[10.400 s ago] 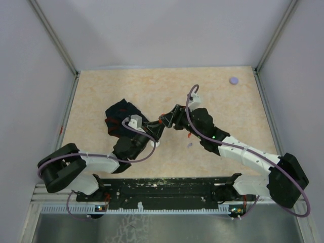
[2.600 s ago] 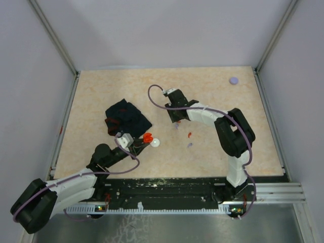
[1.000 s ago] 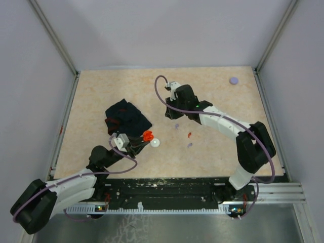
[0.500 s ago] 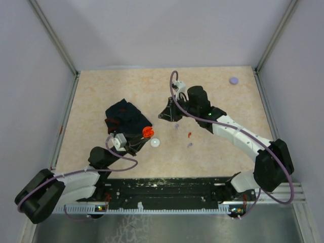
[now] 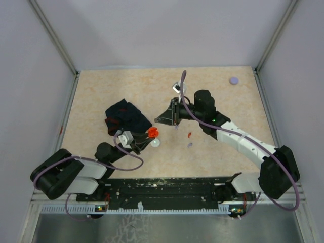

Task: Insert the wireless bluetooth earbuds into the charging case
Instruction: Place the earbud in the charging case.

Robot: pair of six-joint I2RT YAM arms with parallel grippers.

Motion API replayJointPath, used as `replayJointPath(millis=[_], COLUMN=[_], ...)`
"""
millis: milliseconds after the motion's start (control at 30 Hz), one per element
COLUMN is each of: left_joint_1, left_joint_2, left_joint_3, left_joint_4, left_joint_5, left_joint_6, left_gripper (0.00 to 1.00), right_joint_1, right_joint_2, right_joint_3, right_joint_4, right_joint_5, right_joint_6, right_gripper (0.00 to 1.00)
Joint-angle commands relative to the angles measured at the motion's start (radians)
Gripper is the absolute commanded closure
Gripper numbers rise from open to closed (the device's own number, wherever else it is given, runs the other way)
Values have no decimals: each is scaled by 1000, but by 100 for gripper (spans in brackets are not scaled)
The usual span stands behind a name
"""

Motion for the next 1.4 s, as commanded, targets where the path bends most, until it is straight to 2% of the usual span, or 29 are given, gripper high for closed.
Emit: replayJointPath(millis=[0,400,1367], left_joint_1=[4,4,4], left_joint_2=[10,-45,-148], left_joint_3=[45,84,91], left_joint_4=[273,272,272], left_joint_5=[49,109,76], left_joint_6=[-15,16,9], left_gripper=[100,100,100], right_joint_1=[4,57,102], right_joint_2=[-37,-10,14], right_joint_3=[-18,-20,-26], right_joint_4=[137,190,162], right_joint_5=[-82,-115,-120], right_joint_6=[59,78,38], right_gripper=[86,86,87])
